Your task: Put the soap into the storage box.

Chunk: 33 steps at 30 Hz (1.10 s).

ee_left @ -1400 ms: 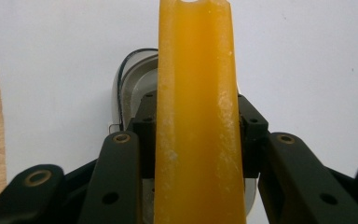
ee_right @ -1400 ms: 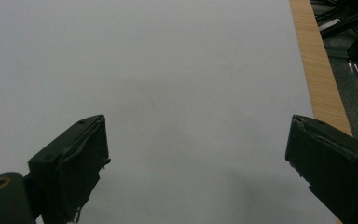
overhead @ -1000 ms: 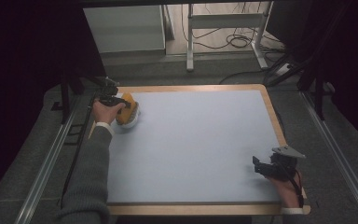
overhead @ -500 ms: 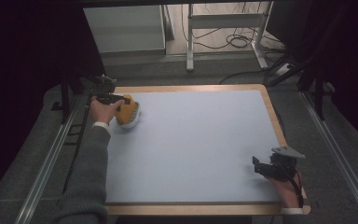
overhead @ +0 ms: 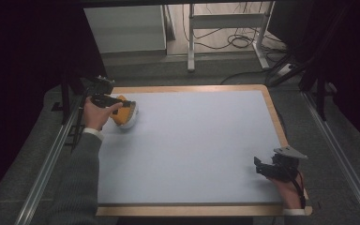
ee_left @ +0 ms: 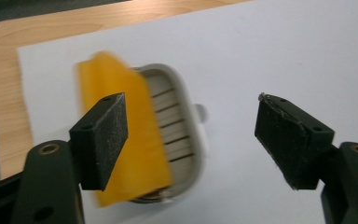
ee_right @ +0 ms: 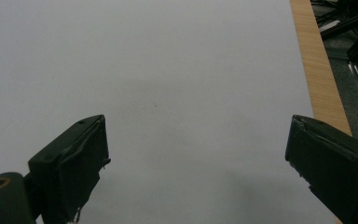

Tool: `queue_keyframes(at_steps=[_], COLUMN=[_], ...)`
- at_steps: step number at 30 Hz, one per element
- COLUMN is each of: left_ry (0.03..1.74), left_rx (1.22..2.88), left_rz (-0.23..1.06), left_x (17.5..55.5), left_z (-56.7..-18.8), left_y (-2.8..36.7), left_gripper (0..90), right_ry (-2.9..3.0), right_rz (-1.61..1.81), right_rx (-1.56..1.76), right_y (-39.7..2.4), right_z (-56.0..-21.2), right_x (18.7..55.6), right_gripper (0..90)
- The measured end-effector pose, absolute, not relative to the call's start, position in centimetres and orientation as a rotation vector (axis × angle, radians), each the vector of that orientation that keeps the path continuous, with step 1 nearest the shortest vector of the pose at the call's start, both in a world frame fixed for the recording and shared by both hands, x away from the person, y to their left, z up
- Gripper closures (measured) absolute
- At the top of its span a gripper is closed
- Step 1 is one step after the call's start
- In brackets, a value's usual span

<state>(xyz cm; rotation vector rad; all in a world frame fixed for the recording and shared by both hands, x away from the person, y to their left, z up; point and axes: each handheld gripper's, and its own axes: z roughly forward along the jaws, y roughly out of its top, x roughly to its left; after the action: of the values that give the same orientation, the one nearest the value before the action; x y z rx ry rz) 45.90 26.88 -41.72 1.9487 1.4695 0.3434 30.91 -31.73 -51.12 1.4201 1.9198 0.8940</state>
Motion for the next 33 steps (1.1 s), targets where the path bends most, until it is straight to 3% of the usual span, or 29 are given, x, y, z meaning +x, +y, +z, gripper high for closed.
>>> queue_keyframes(at_steps=[15, 33], left_ry=[1.27, 1.251], left_rx=[2.004, 2.017], left_rz=[0.284, 0.256], left_x=[40.1, 32.8], left_z=[-45.0, -50.8], left_y=[25.3, 24.9], left_gripper=[23.5, 19.0], right_ry=[1.919, 1.921], right_rz=[0.896, 0.888], right_rx=[1.412, 1.411], right_y=[-31.7, -31.5], right_z=[-51.0, -51.1], right_x=[30.9, 30.9], right_gripper=[5.9, 5.9])
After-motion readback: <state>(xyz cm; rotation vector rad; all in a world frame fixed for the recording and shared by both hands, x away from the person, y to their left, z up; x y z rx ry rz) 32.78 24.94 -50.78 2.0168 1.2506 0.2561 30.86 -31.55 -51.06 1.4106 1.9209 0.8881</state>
